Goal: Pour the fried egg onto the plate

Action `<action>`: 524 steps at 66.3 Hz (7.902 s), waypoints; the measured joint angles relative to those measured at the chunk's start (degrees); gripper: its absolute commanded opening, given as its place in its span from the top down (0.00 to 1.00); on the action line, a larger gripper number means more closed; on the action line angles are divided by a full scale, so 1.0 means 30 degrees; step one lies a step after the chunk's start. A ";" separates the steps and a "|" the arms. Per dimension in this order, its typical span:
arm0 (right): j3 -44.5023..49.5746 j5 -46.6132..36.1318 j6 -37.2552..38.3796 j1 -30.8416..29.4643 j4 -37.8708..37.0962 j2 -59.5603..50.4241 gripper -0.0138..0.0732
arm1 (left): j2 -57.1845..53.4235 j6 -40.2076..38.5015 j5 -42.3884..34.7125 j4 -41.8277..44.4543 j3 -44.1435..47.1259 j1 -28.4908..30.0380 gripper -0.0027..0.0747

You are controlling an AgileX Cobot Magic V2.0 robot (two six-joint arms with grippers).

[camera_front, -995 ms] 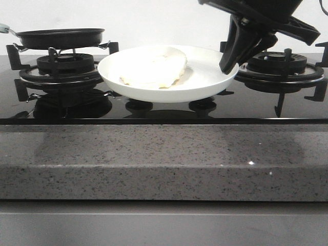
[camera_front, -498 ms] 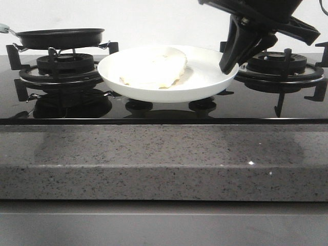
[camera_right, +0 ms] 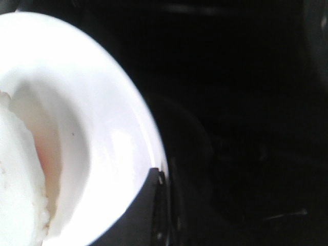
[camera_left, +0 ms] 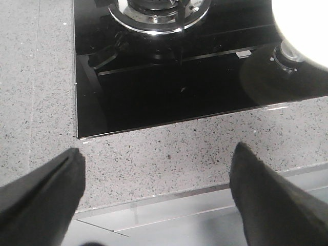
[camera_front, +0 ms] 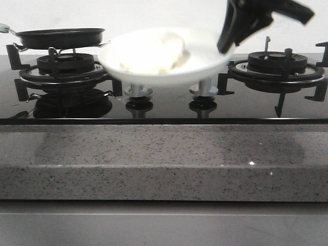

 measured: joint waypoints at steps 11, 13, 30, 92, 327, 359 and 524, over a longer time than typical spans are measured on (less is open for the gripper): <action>-0.4054 0.1231 0.0000 -0.0203 -0.0181 0.1418 0.97 | 0.0000 0.0000 0.0000 0.0000 0.0032 0.0000 0.23; -0.4603 0.1474 0.0000 -0.0242 -0.0193 0.1701 0.97 | 0.0000 0.0000 0.0000 0.0000 0.0032 0.0000 0.23; -1.0584 0.5548 0.0290 -0.1019 -0.0224 0.5870 0.97 | 0.0000 0.0000 0.0000 0.0000 0.0032 0.0000 0.23; -1.3548 0.7778 0.0506 -0.1919 -0.0509 1.0570 0.62 | 0.0000 0.0000 0.0000 0.0000 0.0032 0.0000 0.23; 1.1190 0.7310 0.0548 0.0894 -0.3282 -2.1706 0.97 | 0.0000 -0.0033 -0.0034 0.0000 0.0032 0.0000 0.99; 1.1190 0.7310 0.0548 0.0894 -0.3282 -2.1706 0.97 | -0.4230 -0.0033 -0.6586 -0.1095 0.6197 0.2062 0.99; 1.7401 -0.0954 -0.2358 -0.2620 -0.4166 -2.5143 0.97 | -1.2176 -0.0067 -1.9879 -0.2412 1.8115 0.3786 0.99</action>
